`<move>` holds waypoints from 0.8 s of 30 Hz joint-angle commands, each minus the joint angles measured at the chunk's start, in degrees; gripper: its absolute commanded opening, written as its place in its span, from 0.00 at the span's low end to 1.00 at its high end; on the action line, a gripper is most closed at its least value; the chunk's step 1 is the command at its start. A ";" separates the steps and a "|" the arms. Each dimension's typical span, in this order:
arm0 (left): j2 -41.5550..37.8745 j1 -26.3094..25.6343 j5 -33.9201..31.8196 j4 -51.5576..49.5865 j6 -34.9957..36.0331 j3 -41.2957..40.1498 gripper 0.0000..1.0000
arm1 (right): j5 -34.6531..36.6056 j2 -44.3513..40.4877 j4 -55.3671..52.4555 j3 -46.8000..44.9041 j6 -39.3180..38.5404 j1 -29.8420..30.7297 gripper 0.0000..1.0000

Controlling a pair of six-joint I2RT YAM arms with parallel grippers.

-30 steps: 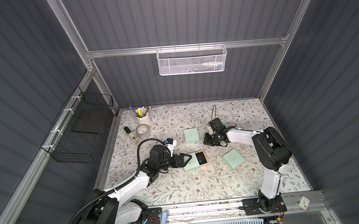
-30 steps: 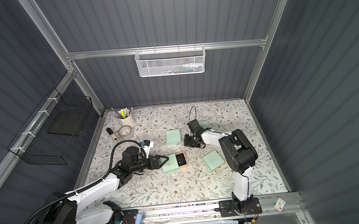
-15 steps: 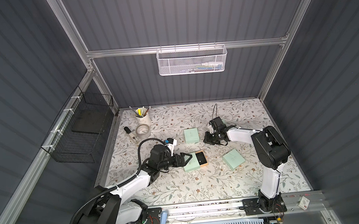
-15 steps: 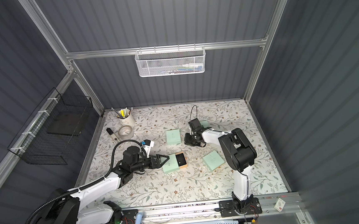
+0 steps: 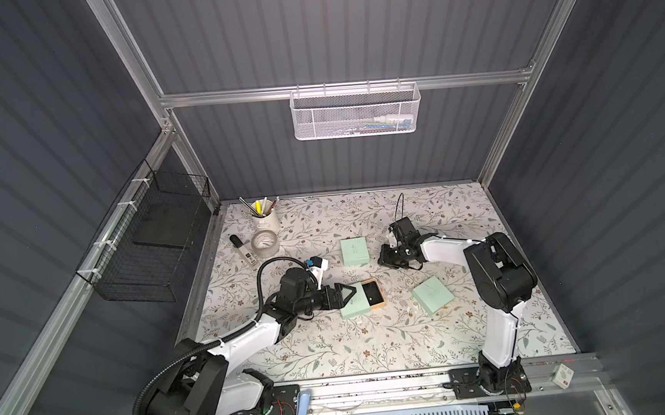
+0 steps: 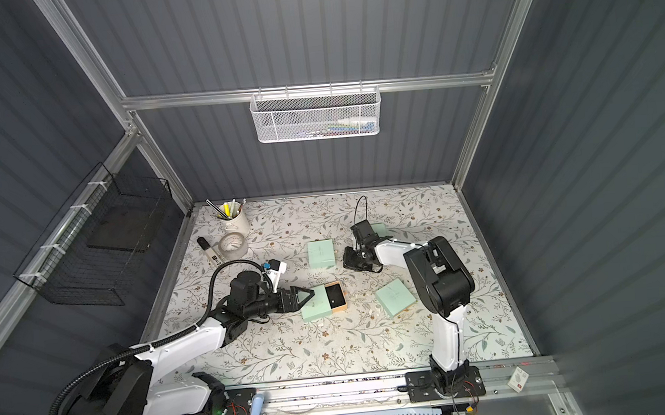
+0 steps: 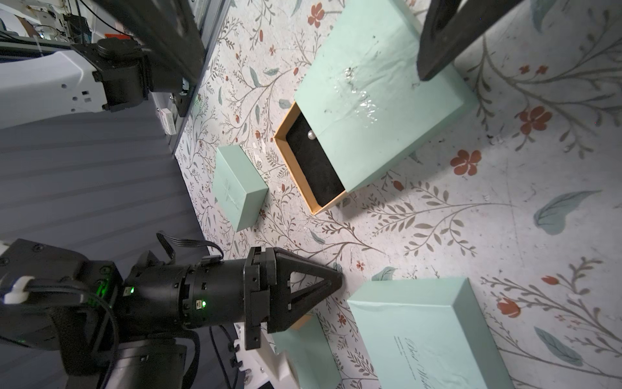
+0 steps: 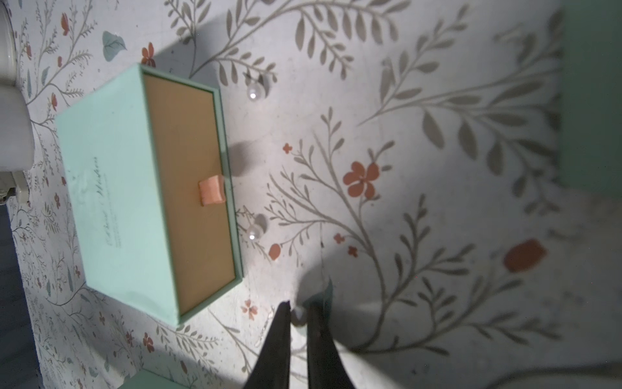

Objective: Take out the earrings from the drawer-style jewelry box
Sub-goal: Place the earring at the center of the board.

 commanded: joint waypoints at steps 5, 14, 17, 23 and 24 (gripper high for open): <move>0.76 -0.25 0.54 1.65 -0.64 1.23 1.00 | -0.01 -0.67 -1.92 -3.13 0.13 0.21 0.14; 0.97 -0.27 0.75 1.80 -0.79 1.45 1.00 | 0.72 -1.56 -2.23 -4.02 0.17 0.85 0.14; 0.95 -0.27 0.70 1.81 -0.86 1.54 1.00 | 0.70 -1.97 -2.28 -4.31 0.13 0.84 0.15; 1.09 -0.27 0.67 1.89 -0.86 1.65 1.00 | 1.02 -3.05 -2.31 -5.38 0.36 1.32 0.15; 1.20 -0.30 0.75 1.86 -0.86 1.68 1.00 | 1.09 -3.22 -2.09 -5.64 0.45 1.32 0.15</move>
